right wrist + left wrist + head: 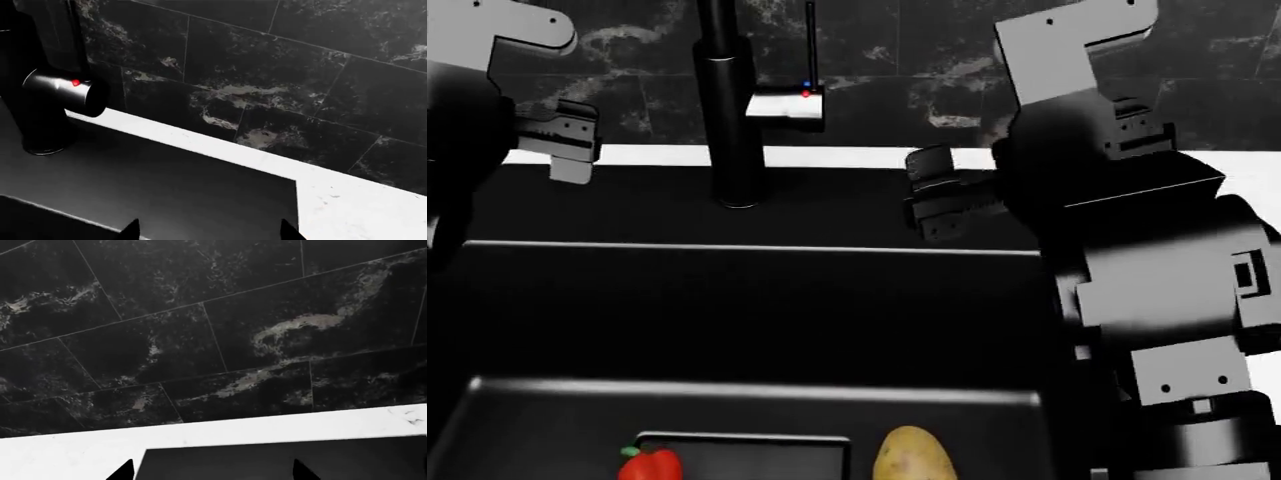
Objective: Pick the vegetables from the sink and place them on the cutting board.
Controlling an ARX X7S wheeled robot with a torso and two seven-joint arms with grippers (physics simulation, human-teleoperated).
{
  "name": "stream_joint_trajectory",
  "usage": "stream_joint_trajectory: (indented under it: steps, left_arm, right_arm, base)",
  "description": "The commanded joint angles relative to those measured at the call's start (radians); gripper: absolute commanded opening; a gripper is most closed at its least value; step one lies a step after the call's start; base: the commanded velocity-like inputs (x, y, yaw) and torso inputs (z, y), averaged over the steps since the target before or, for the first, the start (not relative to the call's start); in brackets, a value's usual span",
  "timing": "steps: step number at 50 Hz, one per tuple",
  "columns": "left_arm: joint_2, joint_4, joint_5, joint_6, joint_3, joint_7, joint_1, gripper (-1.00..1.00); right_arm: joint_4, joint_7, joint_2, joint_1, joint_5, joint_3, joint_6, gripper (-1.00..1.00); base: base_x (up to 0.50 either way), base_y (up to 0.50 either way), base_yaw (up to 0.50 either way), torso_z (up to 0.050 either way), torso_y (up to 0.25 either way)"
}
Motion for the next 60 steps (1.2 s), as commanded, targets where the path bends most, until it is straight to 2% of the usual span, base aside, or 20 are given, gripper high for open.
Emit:
stream_joint_trajectory:
  steps: [1,6,10,14,26,35,36,37,44,60]
  left_arm:
    - [0.005,0.011,-0.001,0.013,-0.023,0.044,0.027,1.0]
    - [-0.002,0.02,-0.021,-0.017,-0.04,0.061,0.035,1.0]
    - [-0.021,0.255,-0.017,-0.144,-0.026,0.073,0.126,1.0]
    - [-0.011,0.192,-0.012,-0.104,-0.02,0.065,0.104,1.0]
    - [-0.015,0.232,-0.015,-0.121,-0.012,0.071,0.134,1.0]
    - [-0.037,0.324,-0.017,-0.172,-0.008,0.081,0.161,1.0]
    - [-0.037,0.328,-0.018,-0.174,-0.008,0.08,0.163,1.0]
    - [-0.034,0.322,-0.018,-0.171,-0.008,0.076,0.165,1.0]
    - [-0.032,0.328,-0.019,-0.174,-0.005,0.075,0.17,1.0]
    - [-0.028,0.363,-0.016,-0.186,0.018,0.08,0.201,1.0]
  right_arm:
    - [0.019,-0.073,-0.074,0.003,0.01,-0.085,0.122,1.0]
    - [0.099,-0.074,-0.099,0.001,-0.003,-0.133,0.115,1.0]
    - [0.131,-0.1,-0.109,0.001,0.013,-0.142,0.11,1.0]
    - [0.154,-0.101,-0.121,0.001,0.02,-0.141,0.116,1.0]
    - [0.199,-0.137,-0.145,-0.016,0.048,-0.178,0.143,1.0]
    - [0.254,-0.15,-0.15,-0.028,0.048,-0.205,0.106,1.0]
    - [0.271,-0.127,-0.156,-0.025,0.047,-0.175,0.095,1.0]
    - [0.307,-0.15,-0.158,-0.022,0.04,-0.212,0.081,1.0]
    - [0.394,-0.142,-0.176,-0.047,0.033,-0.221,0.02,1.0]
    - [0.418,-0.116,-0.162,-0.112,0.054,-0.193,-0.026,1.0]
  base:
    - [0.0,0.0,0.0,0.0,0.0]
    - [0.0,0.0,0.0,0.0,0.0]
    - [0.0,0.0,0.0,0.0,0.0]
    - [0.0,0.0,0.0,0.0,0.0]
    - [0.0,0.0,0.0,0.0,0.0]
    - [0.0,0.0,0.0,0.0,0.0]
    - [0.0,0.0,0.0,0.0,0.0]
    - [0.0,0.0,0.0,0.0,0.0]
    - [0.0,0.0,0.0,0.0,0.0]
    - [0.0,0.0,0.0,0.0,0.0]
